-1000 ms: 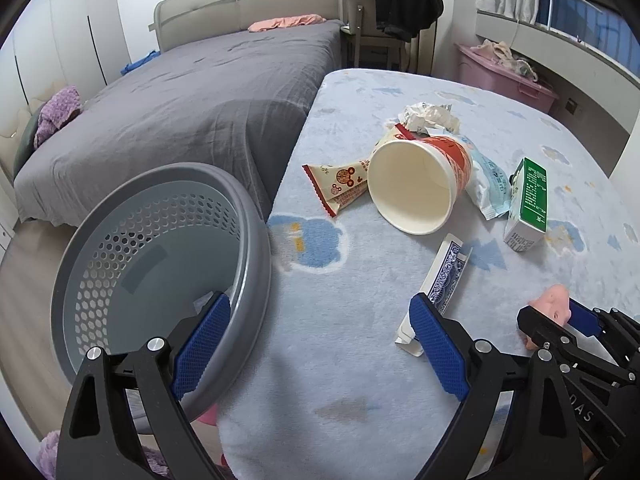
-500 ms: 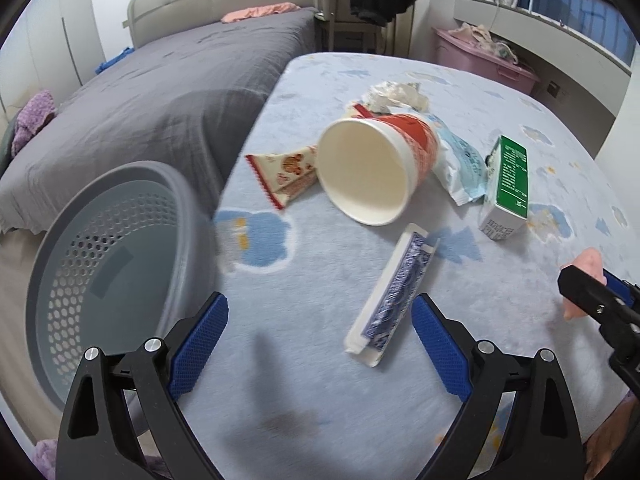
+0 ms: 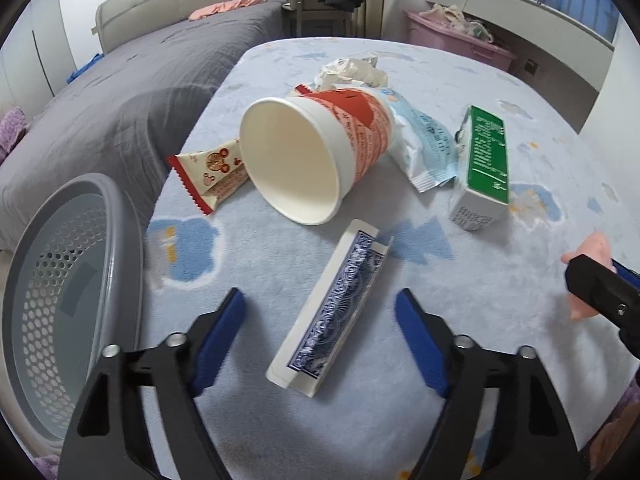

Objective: Collect trash
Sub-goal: 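Grasp the playing-card box with the left gripper while the right gripper grasps the pink pig toy, then carry the card box and pig toy over the wastebasket and open both grippers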

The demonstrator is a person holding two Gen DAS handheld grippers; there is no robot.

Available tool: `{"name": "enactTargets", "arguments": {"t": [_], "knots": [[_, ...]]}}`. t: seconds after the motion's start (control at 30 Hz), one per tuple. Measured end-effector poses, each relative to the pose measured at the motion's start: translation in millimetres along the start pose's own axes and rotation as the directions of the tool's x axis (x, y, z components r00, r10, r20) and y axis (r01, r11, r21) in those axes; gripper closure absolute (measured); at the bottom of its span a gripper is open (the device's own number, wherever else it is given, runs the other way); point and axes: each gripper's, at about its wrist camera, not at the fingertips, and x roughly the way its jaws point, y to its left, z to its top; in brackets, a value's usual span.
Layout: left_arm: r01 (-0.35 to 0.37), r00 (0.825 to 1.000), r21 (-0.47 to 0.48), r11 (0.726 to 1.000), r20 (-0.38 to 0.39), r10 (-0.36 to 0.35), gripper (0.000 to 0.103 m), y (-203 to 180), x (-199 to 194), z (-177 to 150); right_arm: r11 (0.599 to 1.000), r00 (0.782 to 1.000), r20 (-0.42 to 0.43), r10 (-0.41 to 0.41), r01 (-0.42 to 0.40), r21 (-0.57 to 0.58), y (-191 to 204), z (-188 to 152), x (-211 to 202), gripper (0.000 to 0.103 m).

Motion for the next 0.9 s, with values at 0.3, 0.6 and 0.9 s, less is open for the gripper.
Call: {"name": "enactTargets", "arguments": {"t": [0.3,0.6,0.9], "knots": [[0.051,0.998,0.049,0.997,0.025,-0.053,0.085,-11,-14,-5,1.000,1.000,-0.001,-0.001,0.001,-0.010,3,-2,1,0.059],[-0.028,0.994,-0.034,0.999,0.102,0.031,0.085,28,-42,-2,0.998,1.000,-0.001,0.003,-0.003,-0.062,28,-1,0,0.059],[-0.092,0.981,-0.156,0.983,0.152,0.116,0.085,87,-74,-7,0.986,0.997,-0.023,0.069,-0.072,-0.154,86,10,12,0.059]]}}
